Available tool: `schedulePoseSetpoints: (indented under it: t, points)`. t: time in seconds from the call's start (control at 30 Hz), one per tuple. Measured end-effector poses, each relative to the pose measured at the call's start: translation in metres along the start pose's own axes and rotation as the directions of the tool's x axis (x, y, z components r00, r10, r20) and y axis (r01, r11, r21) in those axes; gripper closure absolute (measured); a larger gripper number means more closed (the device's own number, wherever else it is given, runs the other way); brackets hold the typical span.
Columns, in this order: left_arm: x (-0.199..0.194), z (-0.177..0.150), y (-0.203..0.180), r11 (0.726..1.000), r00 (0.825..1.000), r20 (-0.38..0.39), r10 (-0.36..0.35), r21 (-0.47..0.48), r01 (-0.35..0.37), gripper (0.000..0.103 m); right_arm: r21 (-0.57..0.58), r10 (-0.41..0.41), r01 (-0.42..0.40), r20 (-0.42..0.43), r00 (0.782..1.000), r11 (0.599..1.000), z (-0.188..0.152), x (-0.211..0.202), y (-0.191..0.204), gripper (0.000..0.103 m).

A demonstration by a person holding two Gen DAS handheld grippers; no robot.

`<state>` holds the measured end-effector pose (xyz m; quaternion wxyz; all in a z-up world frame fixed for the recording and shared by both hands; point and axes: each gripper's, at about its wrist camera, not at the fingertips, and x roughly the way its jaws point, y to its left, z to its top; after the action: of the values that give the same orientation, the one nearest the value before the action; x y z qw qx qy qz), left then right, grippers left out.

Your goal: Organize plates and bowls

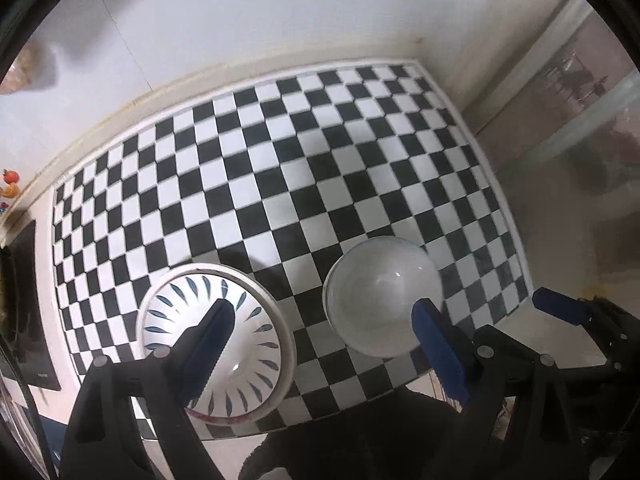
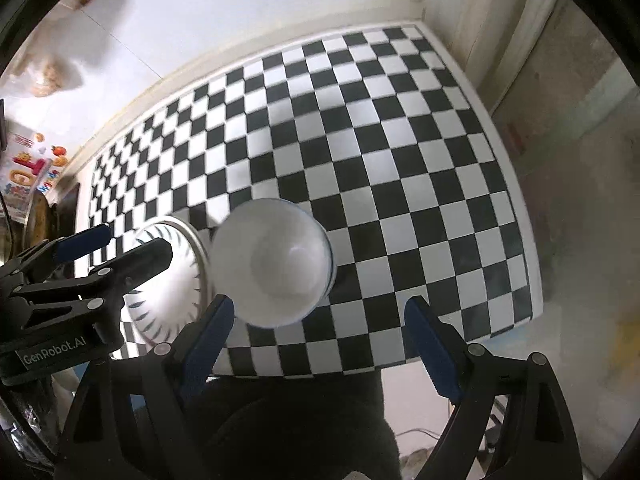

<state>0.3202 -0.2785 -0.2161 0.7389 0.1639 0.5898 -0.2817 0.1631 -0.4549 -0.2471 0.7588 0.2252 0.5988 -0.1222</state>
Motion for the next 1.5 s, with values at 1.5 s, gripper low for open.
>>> schedulePoseSetpoints:
  t: [1.5]
  points:
    - [0.099, 0.007, 0.007, 1.000, 0.984, -0.175, -0.011, -0.006, 0.010, 0.050, 0.152, 0.009, 0.005, -0.091, 0.996, 0.988, 0.012, 0.081, -0.040, 0.013]
